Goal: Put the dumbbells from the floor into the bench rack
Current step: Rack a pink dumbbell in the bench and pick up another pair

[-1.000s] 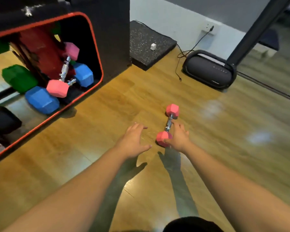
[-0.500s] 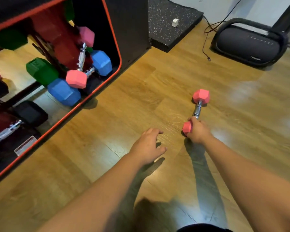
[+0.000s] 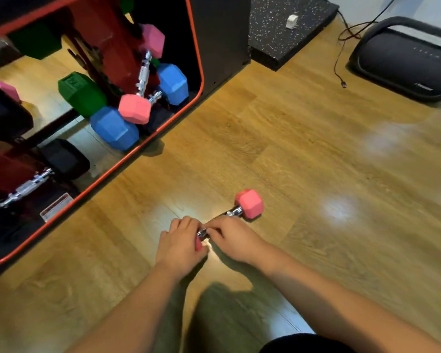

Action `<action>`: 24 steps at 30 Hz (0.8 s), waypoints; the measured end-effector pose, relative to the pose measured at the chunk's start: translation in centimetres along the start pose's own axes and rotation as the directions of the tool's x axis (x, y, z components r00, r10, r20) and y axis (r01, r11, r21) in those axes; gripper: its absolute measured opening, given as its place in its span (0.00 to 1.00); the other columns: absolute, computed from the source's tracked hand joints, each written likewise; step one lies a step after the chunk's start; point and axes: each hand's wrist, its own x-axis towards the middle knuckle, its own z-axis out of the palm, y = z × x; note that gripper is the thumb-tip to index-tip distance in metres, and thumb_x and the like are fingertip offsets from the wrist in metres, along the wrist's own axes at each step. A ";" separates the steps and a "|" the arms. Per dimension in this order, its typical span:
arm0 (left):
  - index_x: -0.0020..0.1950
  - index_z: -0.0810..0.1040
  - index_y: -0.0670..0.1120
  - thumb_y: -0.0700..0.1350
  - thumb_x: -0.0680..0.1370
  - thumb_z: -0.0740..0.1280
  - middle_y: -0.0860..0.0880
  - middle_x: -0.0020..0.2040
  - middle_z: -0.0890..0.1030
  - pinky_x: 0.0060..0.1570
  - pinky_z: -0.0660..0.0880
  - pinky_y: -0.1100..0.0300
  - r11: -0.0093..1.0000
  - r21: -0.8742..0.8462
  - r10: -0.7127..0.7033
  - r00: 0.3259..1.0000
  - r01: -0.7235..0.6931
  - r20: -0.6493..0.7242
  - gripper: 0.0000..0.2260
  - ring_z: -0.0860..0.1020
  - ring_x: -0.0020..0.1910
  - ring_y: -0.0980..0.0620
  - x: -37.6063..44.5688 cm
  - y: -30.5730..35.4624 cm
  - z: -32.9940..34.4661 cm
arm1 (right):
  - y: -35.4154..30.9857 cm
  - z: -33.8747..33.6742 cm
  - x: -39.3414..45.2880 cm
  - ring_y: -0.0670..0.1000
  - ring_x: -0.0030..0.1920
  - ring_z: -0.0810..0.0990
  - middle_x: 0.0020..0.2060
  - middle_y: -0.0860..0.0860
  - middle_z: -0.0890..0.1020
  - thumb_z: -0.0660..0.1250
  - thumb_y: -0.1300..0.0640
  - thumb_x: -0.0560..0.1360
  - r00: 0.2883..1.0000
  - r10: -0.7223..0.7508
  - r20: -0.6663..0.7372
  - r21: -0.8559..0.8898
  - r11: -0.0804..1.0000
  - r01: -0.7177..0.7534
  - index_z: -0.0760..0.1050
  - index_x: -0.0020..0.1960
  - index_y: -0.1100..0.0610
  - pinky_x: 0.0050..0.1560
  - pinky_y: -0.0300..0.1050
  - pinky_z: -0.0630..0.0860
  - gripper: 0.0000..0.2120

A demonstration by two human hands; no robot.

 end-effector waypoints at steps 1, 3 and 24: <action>0.58 0.70 0.55 0.60 0.68 0.66 0.55 0.55 0.70 0.49 0.73 0.54 0.998 -0.014 -0.056 0.998 0.056 -0.011 0.21 0.70 0.58 0.50 -0.5 -1.3 -0.1 | 0.3 -0.5 0.3 0.51 0.52 0.75 0.51 0.49 0.80 0.62 0.52 0.77 0.991 -0.043 -0.129 -0.150 0.988 0.023 0.78 0.59 0.52 0.57 0.47 0.72 0.13; 0.60 0.69 0.55 0.63 0.67 0.67 0.54 0.57 0.68 0.50 0.75 0.54 0.987 -0.066 -0.145 0.989 0.143 -0.021 0.25 0.69 0.57 0.50 -1.5 -2.9 -0.1 | 1.8 -2.0 0.5 0.53 0.58 0.70 0.59 0.51 0.73 0.65 0.45 0.75 0.959 0.009 -0.282 -0.361 0.926 -0.114 0.68 0.69 0.49 0.62 0.52 0.71 0.24; 0.58 0.66 0.61 0.48 0.63 0.72 0.58 0.53 0.65 0.47 0.77 0.55 0.695 -0.685 -0.439 0.884 0.220 -0.161 0.27 0.74 0.51 0.53 1.8 -4.3 -7.3 | -0.8 -7.0 7.2 0.53 0.57 0.74 0.59 0.53 0.71 0.73 0.54 0.72 0.939 0.222 -0.262 -0.042 0.970 -0.241 0.63 0.70 0.49 0.61 0.48 0.71 0.30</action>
